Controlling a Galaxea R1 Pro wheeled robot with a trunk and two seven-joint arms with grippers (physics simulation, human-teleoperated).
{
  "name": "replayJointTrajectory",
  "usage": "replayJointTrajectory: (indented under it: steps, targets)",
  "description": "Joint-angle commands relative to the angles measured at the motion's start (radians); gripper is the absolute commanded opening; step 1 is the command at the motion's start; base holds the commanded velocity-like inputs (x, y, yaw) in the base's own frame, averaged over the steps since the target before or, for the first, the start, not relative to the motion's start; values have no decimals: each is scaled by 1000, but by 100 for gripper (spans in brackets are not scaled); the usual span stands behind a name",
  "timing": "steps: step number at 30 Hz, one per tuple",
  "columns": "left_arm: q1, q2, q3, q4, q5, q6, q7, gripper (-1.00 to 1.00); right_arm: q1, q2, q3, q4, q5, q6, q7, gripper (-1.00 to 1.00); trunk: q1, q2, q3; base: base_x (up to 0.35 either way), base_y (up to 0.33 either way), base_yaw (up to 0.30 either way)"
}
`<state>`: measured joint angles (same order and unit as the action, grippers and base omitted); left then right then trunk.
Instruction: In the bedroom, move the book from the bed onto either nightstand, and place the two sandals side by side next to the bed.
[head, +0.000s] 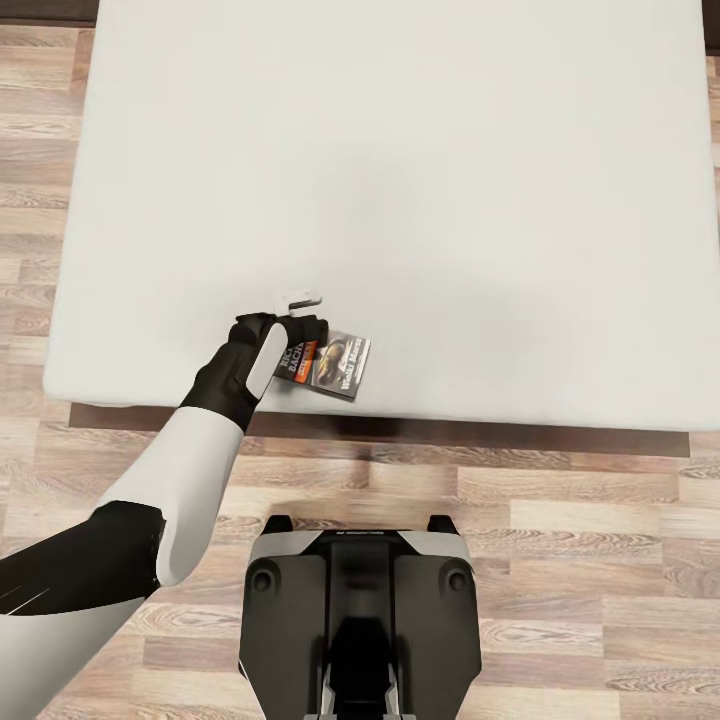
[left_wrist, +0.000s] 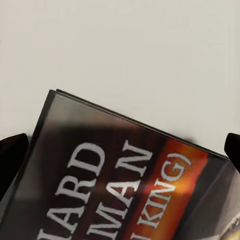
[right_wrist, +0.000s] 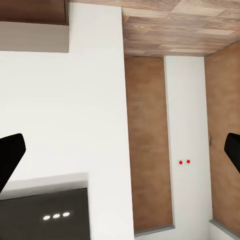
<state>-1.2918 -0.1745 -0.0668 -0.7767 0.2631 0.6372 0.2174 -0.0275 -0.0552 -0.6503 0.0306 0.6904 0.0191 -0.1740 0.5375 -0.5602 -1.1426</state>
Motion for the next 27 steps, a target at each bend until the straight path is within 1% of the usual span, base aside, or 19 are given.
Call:
replayJointTrajectory:
  steps: [1, 6, 15, 27]
  targets:
    - [0, 0, -1, 13, 16, 6, 12, 100, -1, -1, -6, 3, 11, 1, -5, 100, 1, -1, -1, -3, 0, 0]
    - [0, 0, -1, 14, 16, 6, 12, 100, -1, -1, -6, 3, 11, 1, -5, 100, 1, -1, -1, -24, 0, 0]
    - [0, 0, -21, 14, 16, 6, 12, 100, -1, -2, -6, 3, 11, 1, -5, 100, 1, -1, -1, -95, 0, 0]
    - [1, 0, -26, 14, 16, 6, 12, 100, -1, -1, -6, 3, 11, 1, -5, 100, 1, -1, -1, -16, 0, 0]
